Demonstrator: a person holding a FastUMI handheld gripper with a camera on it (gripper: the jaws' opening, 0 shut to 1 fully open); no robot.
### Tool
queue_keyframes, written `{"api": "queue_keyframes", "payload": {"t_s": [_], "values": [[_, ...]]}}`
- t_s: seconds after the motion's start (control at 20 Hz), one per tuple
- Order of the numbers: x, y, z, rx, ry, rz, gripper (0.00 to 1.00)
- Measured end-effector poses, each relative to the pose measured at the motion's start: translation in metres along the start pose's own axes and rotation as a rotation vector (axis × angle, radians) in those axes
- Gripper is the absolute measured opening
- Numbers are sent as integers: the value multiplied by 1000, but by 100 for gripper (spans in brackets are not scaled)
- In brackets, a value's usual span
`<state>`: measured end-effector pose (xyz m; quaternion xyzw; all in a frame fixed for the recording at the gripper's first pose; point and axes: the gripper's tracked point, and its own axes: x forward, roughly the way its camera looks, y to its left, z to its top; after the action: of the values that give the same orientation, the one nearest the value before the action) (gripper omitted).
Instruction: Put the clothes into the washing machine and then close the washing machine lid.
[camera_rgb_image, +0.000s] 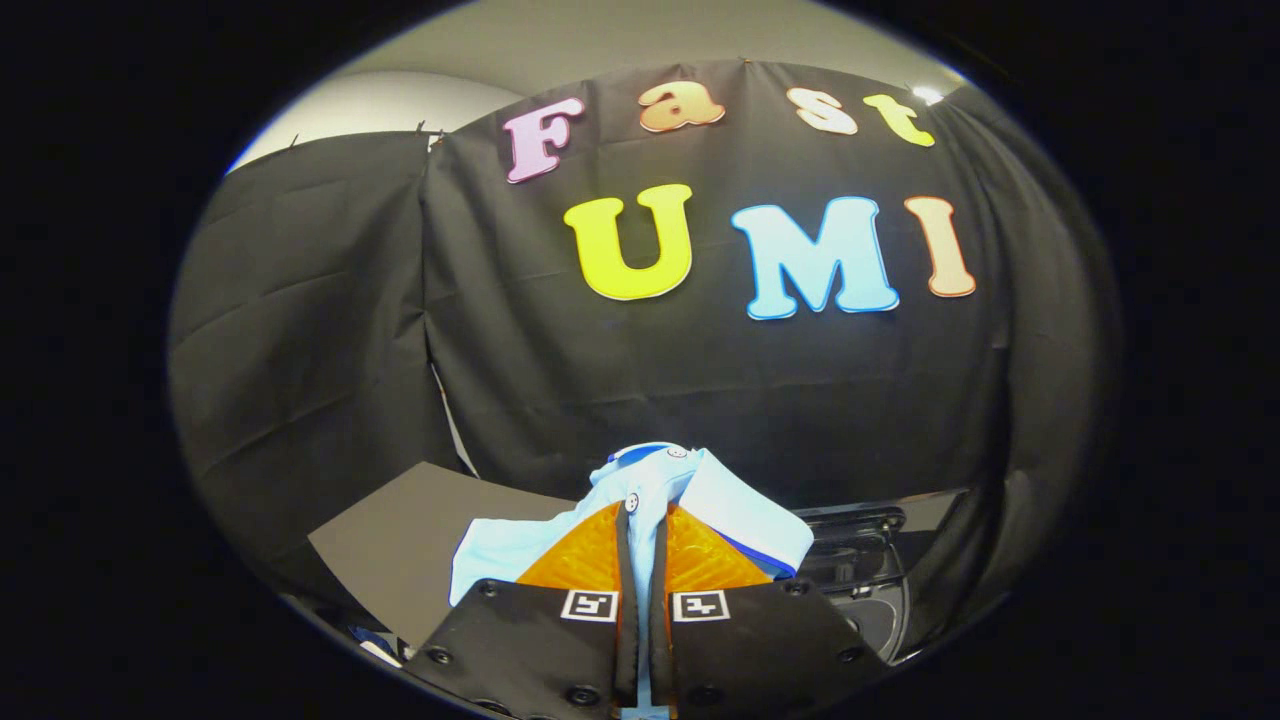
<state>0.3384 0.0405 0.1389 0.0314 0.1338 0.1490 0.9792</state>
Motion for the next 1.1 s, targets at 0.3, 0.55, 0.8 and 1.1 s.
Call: {"api": "queue_keyframes", "payload": {"t_s": [0.3,0.55,0.8,1.1], "values": [[-15,-52,1,3,-9,-81,6],[-20,-87,-23,8,22,-131,6],[-10,-112,-72,3,101,-176,6],[8,-127,-133,19,205,-194,6]]}}
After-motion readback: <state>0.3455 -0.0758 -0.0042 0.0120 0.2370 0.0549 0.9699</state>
